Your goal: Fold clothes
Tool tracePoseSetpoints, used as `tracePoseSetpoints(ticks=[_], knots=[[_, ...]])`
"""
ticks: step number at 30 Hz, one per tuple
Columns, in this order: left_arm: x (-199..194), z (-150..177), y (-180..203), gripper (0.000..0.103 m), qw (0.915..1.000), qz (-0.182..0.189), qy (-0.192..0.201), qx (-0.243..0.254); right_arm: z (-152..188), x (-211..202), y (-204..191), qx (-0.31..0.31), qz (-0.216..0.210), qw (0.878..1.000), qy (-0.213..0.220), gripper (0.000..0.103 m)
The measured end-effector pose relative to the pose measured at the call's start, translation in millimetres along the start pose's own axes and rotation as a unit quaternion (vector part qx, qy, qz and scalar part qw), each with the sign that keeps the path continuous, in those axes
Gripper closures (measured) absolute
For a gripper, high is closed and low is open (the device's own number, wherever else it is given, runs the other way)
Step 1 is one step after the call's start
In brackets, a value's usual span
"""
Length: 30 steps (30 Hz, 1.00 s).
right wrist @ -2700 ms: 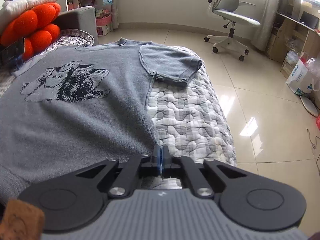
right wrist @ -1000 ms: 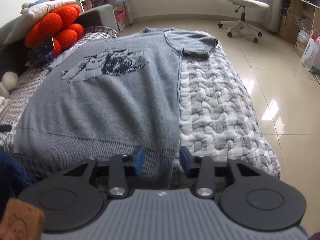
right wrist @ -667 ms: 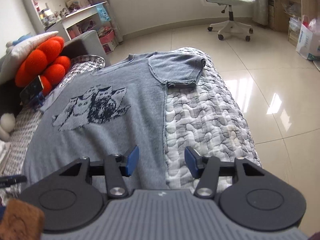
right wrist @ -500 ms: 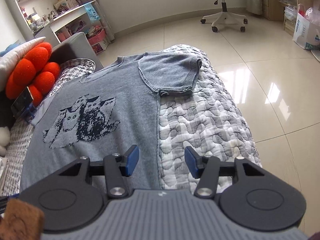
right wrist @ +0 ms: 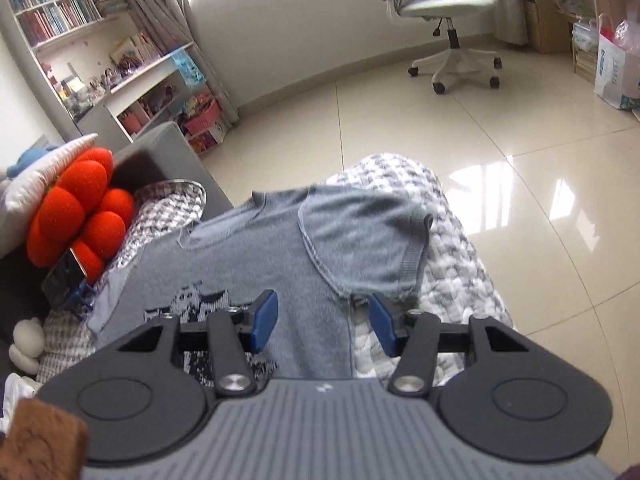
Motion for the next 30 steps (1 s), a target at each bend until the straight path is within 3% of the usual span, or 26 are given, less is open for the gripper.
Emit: tracePoseSetpoints(ticks=[5, 8, 10, 12, 17, 21, 27, 30], knots=[[-14.6, -53.9, 47.8, 0.069, 0.9991, -0.016, 0.039, 0.001, 13.5, 12.8, 32.7, 0.033, -0.02, 0.999, 0.006, 0.048], [-10.8, -80.0, 85.3, 0.061, 0.9976, -0.042, 0.051, 0.022, 21.9, 23.5, 56.6, 0.035, 0.005, 0.999, -0.03, 0.048], [-4.2, -96.8, 107.7, 0.06, 0.997, -0.046, 0.056, 0.027, 6.5, 12.2, 53.0, -0.001, 0.001, 1.0, 0.016, 0.048], [4.8, -112.2, 126.0, 0.05, 0.9968, -0.044, 0.061, 0.026, -0.2, 6.7, 55.8, -0.008, 0.002, 0.999, 0.035, 0.048], [40.0, -127.1, 128.3, 0.043, 0.9961, -0.054, 0.069, 0.005, -0.8, 21.5, 70.4, -0.008, 0.039, 0.999, 0.025, 0.048], [93.2, -116.3, 112.3, 0.043, 0.9977, -0.064, 0.021, -0.006, -7.7, 37.0, 73.8, -0.001, 0.043, 0.999, 0.024, 0.048], [145.6, -83.2, 72.5, 0.041, 0.9917, -0.113, -0.006, 0.061, -31.7, 69.7, 71.7, 0.007, 0.057, 0.998, 0.025, 0.048], [156.6, -76.7, 43.4, 0.042, 0.9893, -0.131, -0.038, 0.052, -45.8, 87.5, 65.1, -0.011, 0.066, 0.997, 0.03, 0.048]])
Point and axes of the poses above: each gripper's, at about its wrist camera, not at the fingertips, and x roughly the way its jaws point, y to its right, z to its underside, the point moved 8 cm from there along x, roughly the way its jaws point, and after that the axes turned 2 degrees about z, right-handed, at the moved point
